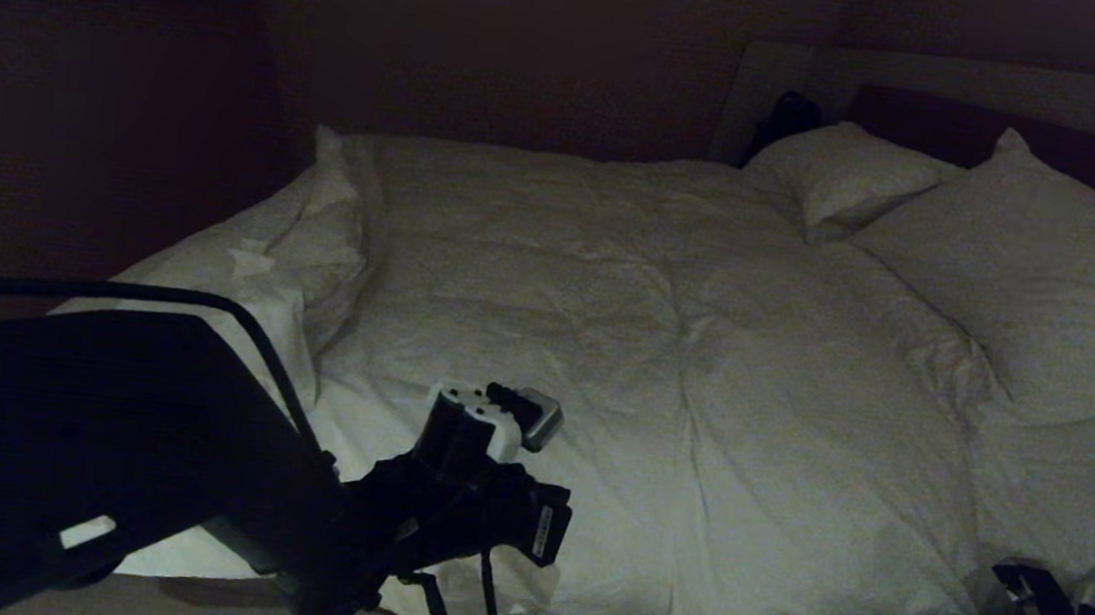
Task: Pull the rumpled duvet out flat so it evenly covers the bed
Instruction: Flatten the corners of the folded blanket
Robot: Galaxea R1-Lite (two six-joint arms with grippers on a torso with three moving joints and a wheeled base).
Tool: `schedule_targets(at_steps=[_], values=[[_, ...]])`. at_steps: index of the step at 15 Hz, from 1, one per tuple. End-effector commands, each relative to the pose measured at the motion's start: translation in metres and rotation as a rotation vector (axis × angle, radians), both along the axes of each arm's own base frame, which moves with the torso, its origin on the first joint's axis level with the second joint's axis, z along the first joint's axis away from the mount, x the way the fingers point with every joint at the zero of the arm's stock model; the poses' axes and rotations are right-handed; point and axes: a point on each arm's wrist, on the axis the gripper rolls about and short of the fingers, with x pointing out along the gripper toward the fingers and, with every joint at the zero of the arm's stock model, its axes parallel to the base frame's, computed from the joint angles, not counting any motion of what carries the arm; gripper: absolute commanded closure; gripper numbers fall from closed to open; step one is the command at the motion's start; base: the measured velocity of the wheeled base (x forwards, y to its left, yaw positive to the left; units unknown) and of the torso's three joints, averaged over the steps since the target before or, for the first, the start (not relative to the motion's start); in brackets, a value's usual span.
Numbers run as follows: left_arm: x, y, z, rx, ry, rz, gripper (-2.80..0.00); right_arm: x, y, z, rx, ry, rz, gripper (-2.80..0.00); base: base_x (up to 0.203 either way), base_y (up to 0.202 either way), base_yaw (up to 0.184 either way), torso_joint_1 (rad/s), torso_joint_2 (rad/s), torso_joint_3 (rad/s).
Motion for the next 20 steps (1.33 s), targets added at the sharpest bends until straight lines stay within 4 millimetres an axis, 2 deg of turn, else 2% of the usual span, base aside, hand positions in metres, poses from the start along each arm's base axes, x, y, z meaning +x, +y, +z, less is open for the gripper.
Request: schedule_targets(at_steps=[1, 2, 5, 8, 10, 13, 14, 16, 18, 20], values=[[0.000, -0.001, 0.000, -0.008, 0.001, 0.002, 0.00, -0.001, 0.002, 0.011, -0.011, -0.026, 0.009, 0.00, 0.000, 0.000, 0.000, 0.000, 0.00, 0.000], [0.001, -0.001, 0.001, -0.009, -0.002, 0.006, 0.00, -0.001, 0.003, 0.012, -0.007, -0.025, 0.010, 0.00, 0.000, 0.000, 0.000, 0.000, 0.00, 0.000], [0.001, -0.001, 0.004, -0.011, -0.016, 0.021, 0.00, 0.004, 0.013, 0.041, 0.015, -0.088, 0.011, 0.00, 0.000, 0.000, 0.000, 0.000, 0.00, 0.000], [0.003, -0.002, 0.010, -0.030, -0.029, 0.049, 0.00, 0.015, 0.034, 0.101, 0.045, -0.210, 0.034, 0.00, 0.000, 0.000, 0.000, 0.000, 0.00, 0.000], [0.004, -0.003, 0.017, -0.055, -0.039, 0.059, 0.00, 0.016, 0.051, 0.157, 0.069, -0.280, 0.064, 0.00, 0.000, 0.000, 0.000, 0.000, 0.00, 0.000], [0.003, -0.002, 0.030, -0.087, -0.053, 0.066, 0.00, 0.015, 0.077, 0.225, 0.164, -0.256, 0.103, 0.00, 0.000, 0.000, 0.000, 0.000, 0.00, 0.000], [0.003, -0.002, 0.030, -0.087, -0.053, 0.066, 0.00, 0.015, 0.086, 0.235, 0.194, -0.242, 0.117, 0.00, 0.000, 0.000, 0.000, 0.000, 0.00, 0.000], [0.002, -0.001, 0.036, -0.107, -0.056, 0.071, 0.00, 0.015, 0.091, 0.243, 0.207, -0.236, 0.128, 0.00, 0.000, 0.000, 0.000, 0.000, 0.00, 0.000], [0.003, -0.002, 0.044, -0.143, -0.055, 0.081, 0.00, 0.014, 0.103, 0.276, 0.212, -0.260, 0.165, 0.00, 0.000, 0.000, 0.000, 0.000, 0.00, 0.000], [0.004, -0.003, 0.047, -0.159, -0.055, 0.082, 0.00, 0.012, 0.113, 0.287, 0.218, -0.244, 0.182, 0.00, 0.000, 0.000, 0.000, 0.000, 0.00, 0.000]])
